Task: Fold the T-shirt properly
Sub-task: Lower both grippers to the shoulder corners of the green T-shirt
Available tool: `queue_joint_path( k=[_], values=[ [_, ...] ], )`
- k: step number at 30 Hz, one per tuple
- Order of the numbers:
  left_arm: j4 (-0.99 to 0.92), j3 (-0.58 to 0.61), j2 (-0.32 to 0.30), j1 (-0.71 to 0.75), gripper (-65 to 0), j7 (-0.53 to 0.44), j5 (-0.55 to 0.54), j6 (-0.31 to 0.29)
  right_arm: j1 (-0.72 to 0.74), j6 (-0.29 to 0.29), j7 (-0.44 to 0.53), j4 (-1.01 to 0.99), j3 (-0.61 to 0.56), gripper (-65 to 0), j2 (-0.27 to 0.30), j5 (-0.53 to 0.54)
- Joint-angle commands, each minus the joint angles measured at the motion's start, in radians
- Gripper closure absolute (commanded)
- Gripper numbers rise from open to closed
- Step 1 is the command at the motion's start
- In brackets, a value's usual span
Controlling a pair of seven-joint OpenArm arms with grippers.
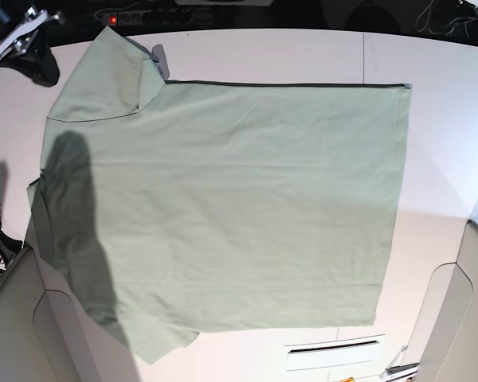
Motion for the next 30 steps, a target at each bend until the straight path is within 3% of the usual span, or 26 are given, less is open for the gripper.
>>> queue_joint_path(
  k=[1, 6, 10, 13, 15, 20, 24, 27, 30],
  values=[
    [0.016, -0.014, -0.013, -0.005, 0.0, -0.008, -0.021, -0.010, 0.043, -0.007, 0.027, -0.011, 0.031, 0.0, -0.013, 0.008],
    [0.016, -0.014, -0.012, -0.068, 0.0, -0.003, -0.021, -0.010, 0.230, -0.008, 0.027, -0.202, 0.069, 0.0, -0.092, 0.007],
    [0.016, -0.014, -0.013, -0.102, 0.0, 0.005, -0.019, -0.010, 0.322, -0.008, 0.028, -0.354, 0.069, 0.0, -0.126, -0.077],
    [0.016, -0.014, -0.012, -0.124, 0.0, 0.019, -0.019, -0.010, 0.378, -0.011, 0.028, -0.417, 0.070, -28.2, -0.154, -0.129],
    [0.016, -0.014, -0.012, -0.132, 0.0, 0.023, -0.020, -0.010, 0.408, -0.011, 0.028, -0.421, 0.071, -34.1, -0.174, -0.182],
    [0.016, -0.014, -0.012, -0.144, 0.0, 0.033, -0.020, -0.010, 0.473, -0.064, 0.030, -0.426, 0.071, -34.1, -0.183, -0.230],
    [0.016, -0.014, -0.013, -0.145, 0.0, 0.033, -0.020, -0.010, 0.567, -0.069, -0.038, -0.494, 0.070, -34.1, -0.183, -0.254],
    [0.016, -0.014, -0.013, -0.157, -14.1, 0.043, -0.020, -0.010, 0.628, -0.067, -0.061, -0.589, 0.063, -34.0, -0.183, -0.235],
    [0.016, -0.014, -0.012, -0.169, -16.8, 0.049, -0.019, -0.010, 0.662, -0.025, -0.098, -0.669, 0.036, -34.0, -0.183, -0.184]
  ],
)
